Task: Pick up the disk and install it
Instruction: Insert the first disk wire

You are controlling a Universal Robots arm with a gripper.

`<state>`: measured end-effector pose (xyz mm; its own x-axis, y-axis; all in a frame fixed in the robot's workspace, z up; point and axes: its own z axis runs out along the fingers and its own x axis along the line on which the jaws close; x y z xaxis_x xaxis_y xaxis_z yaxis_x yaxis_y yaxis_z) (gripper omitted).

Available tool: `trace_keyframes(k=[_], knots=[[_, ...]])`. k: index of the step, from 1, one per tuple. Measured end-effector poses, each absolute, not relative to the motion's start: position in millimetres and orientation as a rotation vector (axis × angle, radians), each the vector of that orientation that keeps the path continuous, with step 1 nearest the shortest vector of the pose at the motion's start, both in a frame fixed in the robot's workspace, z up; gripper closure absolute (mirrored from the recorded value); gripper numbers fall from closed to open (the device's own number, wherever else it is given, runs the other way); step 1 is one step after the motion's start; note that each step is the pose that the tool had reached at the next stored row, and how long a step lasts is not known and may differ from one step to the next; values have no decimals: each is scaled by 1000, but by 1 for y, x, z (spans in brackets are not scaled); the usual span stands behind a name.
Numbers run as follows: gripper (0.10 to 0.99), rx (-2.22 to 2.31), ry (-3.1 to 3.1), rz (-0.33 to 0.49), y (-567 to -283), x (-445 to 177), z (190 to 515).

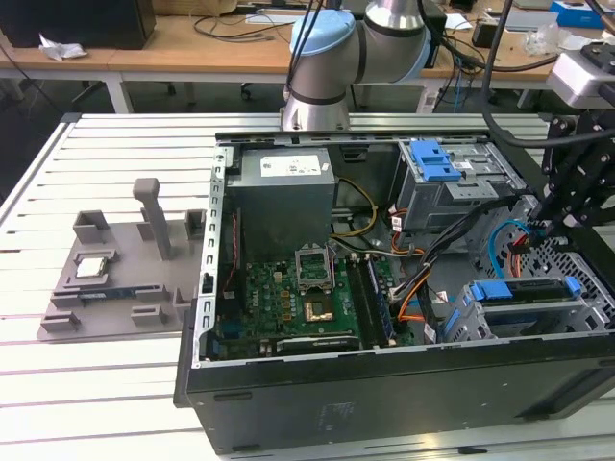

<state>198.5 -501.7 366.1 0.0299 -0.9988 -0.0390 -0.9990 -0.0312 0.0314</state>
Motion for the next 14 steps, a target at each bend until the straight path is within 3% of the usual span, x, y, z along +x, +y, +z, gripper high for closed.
trace_keyframes(k=[6,14], knots=[[784,-2290,2225,-7,-495,198,359],[784,-2296,2230,-26,-495,198,356]])
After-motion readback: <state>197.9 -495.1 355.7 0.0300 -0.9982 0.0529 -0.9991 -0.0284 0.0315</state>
